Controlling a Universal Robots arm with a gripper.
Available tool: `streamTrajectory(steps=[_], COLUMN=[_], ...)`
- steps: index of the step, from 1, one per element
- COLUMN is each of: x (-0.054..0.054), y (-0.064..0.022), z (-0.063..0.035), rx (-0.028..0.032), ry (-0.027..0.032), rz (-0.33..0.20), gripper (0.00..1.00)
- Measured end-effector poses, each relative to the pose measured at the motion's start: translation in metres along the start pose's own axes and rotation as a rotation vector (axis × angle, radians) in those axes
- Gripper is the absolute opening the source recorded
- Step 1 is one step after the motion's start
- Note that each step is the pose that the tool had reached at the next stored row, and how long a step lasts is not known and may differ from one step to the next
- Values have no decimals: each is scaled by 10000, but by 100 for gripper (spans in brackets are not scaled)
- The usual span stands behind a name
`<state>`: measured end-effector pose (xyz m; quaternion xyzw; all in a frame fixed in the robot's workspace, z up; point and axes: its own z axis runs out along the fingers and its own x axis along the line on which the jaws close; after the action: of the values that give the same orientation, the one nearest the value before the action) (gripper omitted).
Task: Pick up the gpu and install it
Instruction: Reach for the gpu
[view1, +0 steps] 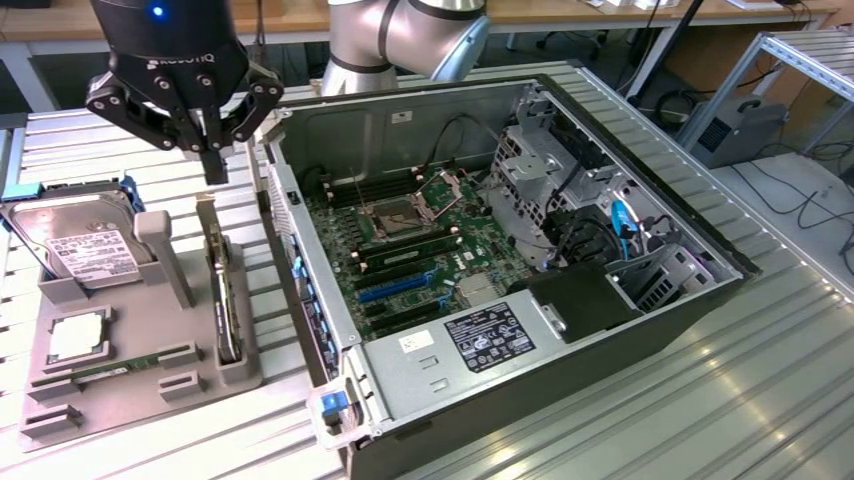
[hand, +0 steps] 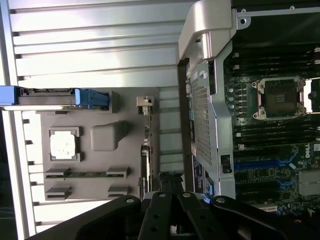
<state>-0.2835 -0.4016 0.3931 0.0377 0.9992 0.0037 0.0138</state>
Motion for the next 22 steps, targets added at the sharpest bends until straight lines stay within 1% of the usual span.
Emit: streamTrajectory(steps=[7,22], x=[46,217], y=[-55,-149], z=[-1,-5], rx=[0,0], ry=[0,0], rz=[0,-1], gripper=[11,11])
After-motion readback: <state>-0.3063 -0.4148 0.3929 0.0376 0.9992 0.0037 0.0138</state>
